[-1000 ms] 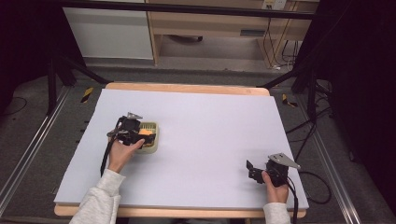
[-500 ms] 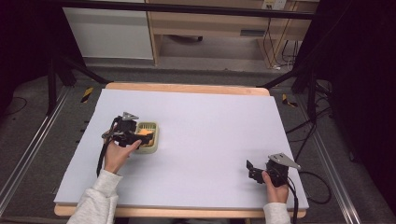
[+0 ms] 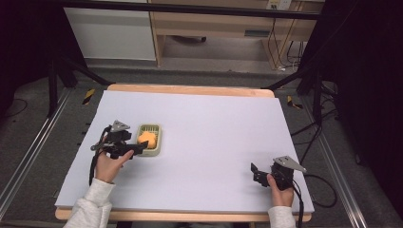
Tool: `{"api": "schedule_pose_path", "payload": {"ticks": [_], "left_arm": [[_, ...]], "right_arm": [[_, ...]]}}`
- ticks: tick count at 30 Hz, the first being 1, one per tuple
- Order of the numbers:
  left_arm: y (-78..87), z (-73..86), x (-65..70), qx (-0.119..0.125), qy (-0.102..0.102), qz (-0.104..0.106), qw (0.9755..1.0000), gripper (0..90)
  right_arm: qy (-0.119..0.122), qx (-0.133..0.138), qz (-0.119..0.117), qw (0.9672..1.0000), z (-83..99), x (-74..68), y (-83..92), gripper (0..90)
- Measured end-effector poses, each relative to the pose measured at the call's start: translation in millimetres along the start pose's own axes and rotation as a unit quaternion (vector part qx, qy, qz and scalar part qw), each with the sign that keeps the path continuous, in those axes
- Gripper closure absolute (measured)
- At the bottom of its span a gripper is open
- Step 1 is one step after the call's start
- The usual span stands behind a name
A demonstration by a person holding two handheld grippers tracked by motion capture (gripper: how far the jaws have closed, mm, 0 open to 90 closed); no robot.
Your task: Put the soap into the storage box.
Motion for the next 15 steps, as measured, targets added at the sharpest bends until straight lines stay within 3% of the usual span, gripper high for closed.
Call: {"api": "schedule_pose_path", "payload": {"ticks": [15], "left_arm": [[22.8, 36.5, -12.4, 0.011, 0.012, -0.018, 0.9997, 20.9]], "right_arm": [[-0.001, -0.001, -0.004, 1.0, -0.1, 0.7, -0.3, 3.2]]}}
Point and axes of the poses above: each handheld gripper's, and its own axes: y roughly backward along the jaws, z roughly out of its underside, x roughly to its right, the point moved 3 cm from there along -y, roughly forward along the jaws, and after that the axes turned 13 degrees about z, right-handed, at the moved point
